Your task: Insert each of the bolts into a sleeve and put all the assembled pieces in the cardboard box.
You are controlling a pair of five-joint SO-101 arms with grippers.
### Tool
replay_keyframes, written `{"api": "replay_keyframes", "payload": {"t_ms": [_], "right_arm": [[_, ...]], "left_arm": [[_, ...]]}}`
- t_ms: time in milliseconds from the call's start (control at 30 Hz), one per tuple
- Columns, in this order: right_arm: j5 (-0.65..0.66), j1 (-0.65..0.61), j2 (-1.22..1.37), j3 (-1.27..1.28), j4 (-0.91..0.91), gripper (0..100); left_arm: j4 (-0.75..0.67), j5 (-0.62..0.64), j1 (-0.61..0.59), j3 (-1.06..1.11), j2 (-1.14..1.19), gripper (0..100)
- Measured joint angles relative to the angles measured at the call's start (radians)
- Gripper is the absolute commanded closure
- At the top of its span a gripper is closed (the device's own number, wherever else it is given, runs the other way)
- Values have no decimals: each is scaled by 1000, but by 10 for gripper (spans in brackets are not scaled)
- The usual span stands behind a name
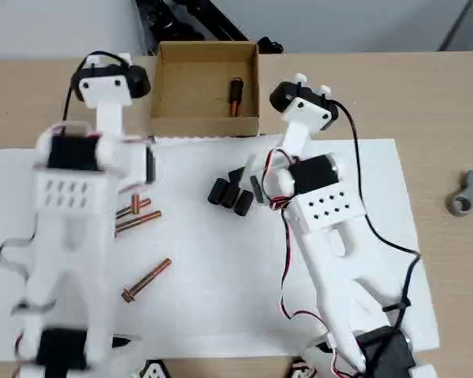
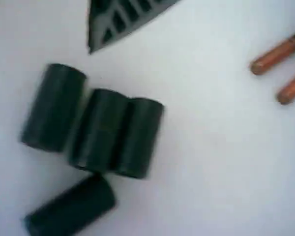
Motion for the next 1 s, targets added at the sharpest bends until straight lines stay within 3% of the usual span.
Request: {"api": "replay_keyframes", "payload": {"t_ms": [167,333,667,1000], "right_arm": [[-89,-23,8,0,-58,866],[-144,-20,126,0,-64,866],[-150,-21,313,-21,-89,868],[-150,-23,417,-57,-89,868]], "left_arm": [[2,-109,-2,141,-222,995],[2,-132,-120,247,-339,995],[2,-233,-356,311,-359,995],[2,-256,-391,311,-362,995]]}}
